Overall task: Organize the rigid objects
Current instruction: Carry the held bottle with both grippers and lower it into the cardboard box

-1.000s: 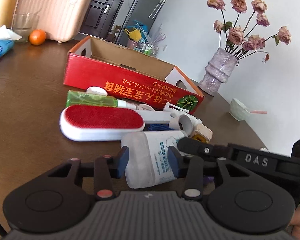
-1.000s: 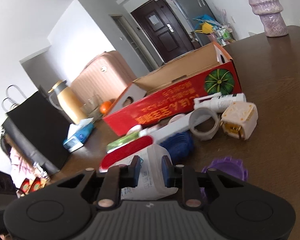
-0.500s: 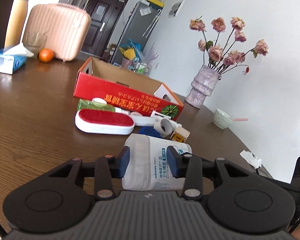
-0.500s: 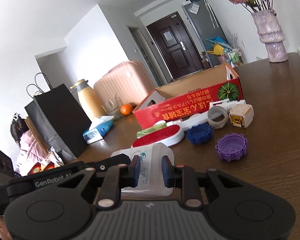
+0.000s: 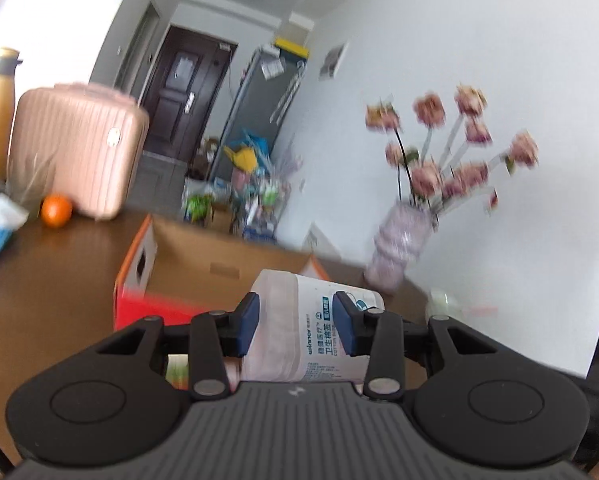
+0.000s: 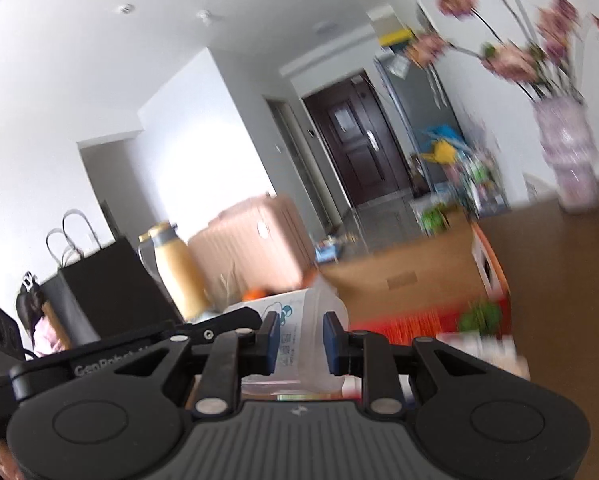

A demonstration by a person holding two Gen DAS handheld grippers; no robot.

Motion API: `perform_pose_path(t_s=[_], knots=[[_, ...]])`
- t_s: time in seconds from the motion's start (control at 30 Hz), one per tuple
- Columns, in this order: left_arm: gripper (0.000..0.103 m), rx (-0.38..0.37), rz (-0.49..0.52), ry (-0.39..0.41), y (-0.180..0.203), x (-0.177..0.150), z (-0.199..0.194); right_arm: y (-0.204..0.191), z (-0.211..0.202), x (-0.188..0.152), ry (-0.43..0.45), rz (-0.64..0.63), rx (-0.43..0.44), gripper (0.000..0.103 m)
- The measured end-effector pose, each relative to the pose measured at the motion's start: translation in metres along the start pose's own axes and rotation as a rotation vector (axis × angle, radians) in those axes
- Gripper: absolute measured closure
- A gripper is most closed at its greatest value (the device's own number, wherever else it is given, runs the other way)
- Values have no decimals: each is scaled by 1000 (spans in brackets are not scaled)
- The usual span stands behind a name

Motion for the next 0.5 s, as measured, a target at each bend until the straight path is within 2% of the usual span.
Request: perform_pose_path(t_s=[0.1, 0.23, 0.3, 0.4, 0.5], knots=[[63, 5, -32, 14, -16, 34, 37, 1, 41, 30, 27, -31, -7, 80], [63, 8, -62, -13, -50, 77, 96, 10, 117, 69, -8, -11, -8, 80], [63, 25, -100, -32, -75, 90, 126, 17, 160, 80, -52, 8, 4, 80], [63, 78, -156, -73, -118, 103, 176, 28, 225, 81, -139, 42, 8, 80], [65, 123, -164, -151, -153, 100, 221, 42, 287, 66, -218, 39, -40, 80]])
Point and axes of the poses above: each gripper's, at about its wrist camera, not at the fingertips, and z roughly the way its jaws point, y to its right, x to its top, the point moved 9 cm from there along z, roughly the way its jaws point, and after that the axes turned 7 degrees about -x, right-handed, at the moved point
